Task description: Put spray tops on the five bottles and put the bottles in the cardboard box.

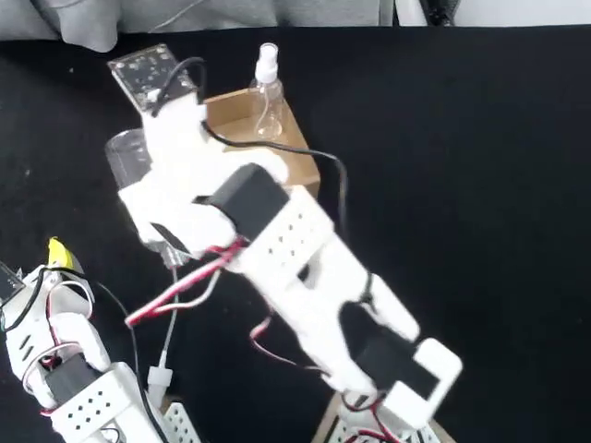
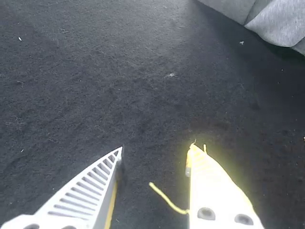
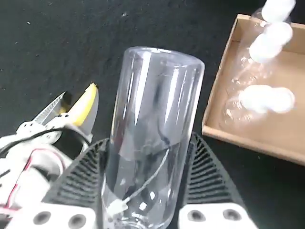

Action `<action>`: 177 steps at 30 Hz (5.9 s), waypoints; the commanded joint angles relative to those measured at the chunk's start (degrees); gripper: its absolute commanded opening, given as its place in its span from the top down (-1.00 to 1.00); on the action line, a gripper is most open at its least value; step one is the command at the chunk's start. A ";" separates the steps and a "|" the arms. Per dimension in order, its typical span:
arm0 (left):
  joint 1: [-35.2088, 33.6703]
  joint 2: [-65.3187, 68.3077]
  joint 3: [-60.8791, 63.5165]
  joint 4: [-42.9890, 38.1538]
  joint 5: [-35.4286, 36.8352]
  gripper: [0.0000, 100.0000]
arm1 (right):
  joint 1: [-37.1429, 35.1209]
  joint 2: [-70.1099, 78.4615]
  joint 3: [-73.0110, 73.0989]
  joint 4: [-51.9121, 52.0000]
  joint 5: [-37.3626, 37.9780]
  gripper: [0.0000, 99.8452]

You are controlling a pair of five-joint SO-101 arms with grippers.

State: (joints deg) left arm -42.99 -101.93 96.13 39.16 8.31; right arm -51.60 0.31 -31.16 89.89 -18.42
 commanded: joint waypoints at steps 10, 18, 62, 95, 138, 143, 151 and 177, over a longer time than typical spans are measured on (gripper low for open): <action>0.04 -0.70 1.36 0.18 0.26 0.60 | 2.55 -13.23 -3.38 9.32 -8.18 0.90; 0.04 -0.70 1.36 0.18 0.26 0.60 | 13.36 -19.74 -1.54 10.20 -8.97 0.90; 0.13 -0.70 1.36 0.18 0.26 0.59 | 45.98 -40.48 72.57 -19.25 -31.12 0.90; 0.04 -0.62 1.36 0.26 0.26 0.59 | 48.00 -40.48 89.71 -35.60 -30.51 0.89; -0.04 -0.62 1.36 0.26 0.26 0.59 | 47.74 -40.48 65.98 -10.90 -3.96 0.50; -0.04 -0.62 1.36 0.26 0.26 0.59 | 47.65 -40.48 65.89 -7.12 6.07 0.50; -0.13 -0.62 1.36 0.26 0.26 0.59 | 48.09 -40.40 64.48 -2.81 20.22 0.50; -0.04 -0.62 1.36 0.26 0.26 0.59 | 47.91 -40.40 70.20 -1.05 82.99 0.50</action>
State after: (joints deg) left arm -42.99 -101.93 96.13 39.16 8.31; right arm -3.96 -38.02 38.81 88.66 58.42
